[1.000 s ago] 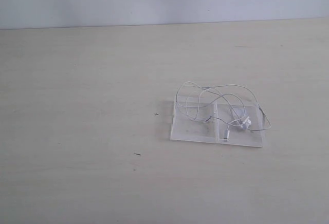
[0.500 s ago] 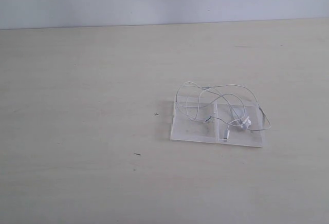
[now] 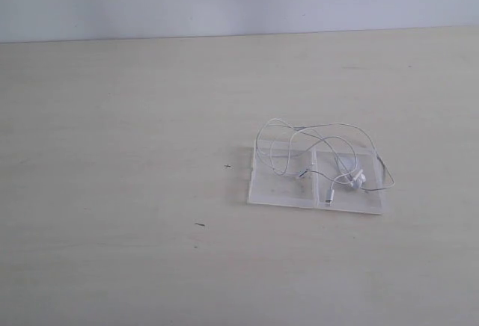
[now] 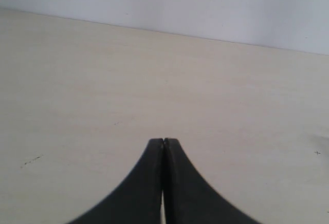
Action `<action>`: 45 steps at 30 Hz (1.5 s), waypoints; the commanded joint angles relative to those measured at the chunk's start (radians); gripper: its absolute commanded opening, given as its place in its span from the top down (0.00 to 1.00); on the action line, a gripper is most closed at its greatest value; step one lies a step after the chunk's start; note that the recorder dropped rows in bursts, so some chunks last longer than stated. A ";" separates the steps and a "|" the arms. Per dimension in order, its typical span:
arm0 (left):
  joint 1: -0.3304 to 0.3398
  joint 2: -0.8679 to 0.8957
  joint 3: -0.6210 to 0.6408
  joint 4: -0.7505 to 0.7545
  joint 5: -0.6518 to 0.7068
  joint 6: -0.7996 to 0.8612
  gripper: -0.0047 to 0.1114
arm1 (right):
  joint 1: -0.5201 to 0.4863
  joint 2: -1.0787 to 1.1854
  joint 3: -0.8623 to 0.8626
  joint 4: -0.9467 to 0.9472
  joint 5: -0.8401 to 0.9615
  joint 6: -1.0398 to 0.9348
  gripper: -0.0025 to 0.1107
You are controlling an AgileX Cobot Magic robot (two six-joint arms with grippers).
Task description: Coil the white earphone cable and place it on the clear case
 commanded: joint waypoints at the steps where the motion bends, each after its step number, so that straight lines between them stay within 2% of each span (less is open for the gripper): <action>1: -0.007 -0.006 0.001 0.004 0.003 0.003 0.96 | -0.002 -0.006 0.005 0.000 -0.001 0.002 0.98; 26: -0.007 -0.006 0.001 0.004 0.003 0.003 0.96 | -0.002 -0.006 0.005 0.000 -0.001 0.002 0.98; 33: -0.007 -0.006 0.001 0.004 0.003 0.003 0.96 | -0.068 -0.006 0.005 0.000 -0.001 0.002 0.98; 45: -0.007 -0.006 0.001 0.004 0.003 0.003 0.96 | -0.236 -0.006 0.005 0.000 -0.001 0.002 0.98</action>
